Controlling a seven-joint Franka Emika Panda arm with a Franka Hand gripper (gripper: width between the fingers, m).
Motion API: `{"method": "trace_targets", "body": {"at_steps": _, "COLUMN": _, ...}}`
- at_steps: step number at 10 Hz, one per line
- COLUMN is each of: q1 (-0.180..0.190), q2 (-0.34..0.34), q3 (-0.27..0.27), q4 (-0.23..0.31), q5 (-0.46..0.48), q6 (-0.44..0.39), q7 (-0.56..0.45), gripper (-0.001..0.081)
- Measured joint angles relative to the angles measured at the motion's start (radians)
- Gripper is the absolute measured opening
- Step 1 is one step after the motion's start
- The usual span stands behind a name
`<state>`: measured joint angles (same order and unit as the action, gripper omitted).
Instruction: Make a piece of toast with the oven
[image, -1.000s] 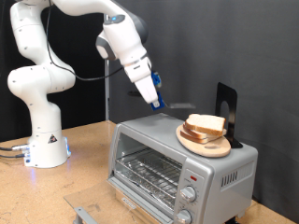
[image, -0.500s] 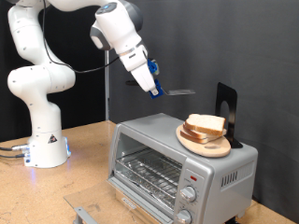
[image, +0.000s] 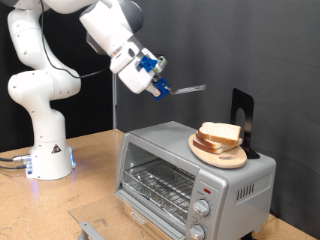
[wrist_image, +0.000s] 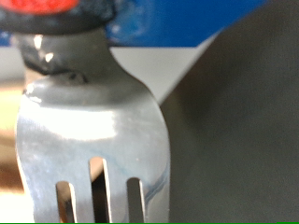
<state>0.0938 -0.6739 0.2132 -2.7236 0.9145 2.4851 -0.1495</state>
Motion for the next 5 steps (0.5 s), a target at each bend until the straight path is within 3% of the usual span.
{"method": "trace_targets", "body": {"at_steps": 1, "q1": -0.034, "q2": -0.033, "q3": -0.006, "q4": -0.009, "q5": -0.044, "q6": -0.066, "q7": 0.024, "gripper": 0.0439}}
{"method": "trace_targets", "body": {"at_steps": 3, "q1": -0.034, "q2": -0.030, "q3": 0.006, "q4": -0.015, "q5": -0.021, "q6": -0.035, "q7": 0.050, "gripper": 0.0439}}
{"method": "trace_targets", "body": {"at_steps": 5, "q1": -0.063, "q2": -0.039, "q3": 0.039, "q4": -0.046, "q5": -0.022, "q6": 0.020, "q7": 0.175, "gripper": 0.0439}}
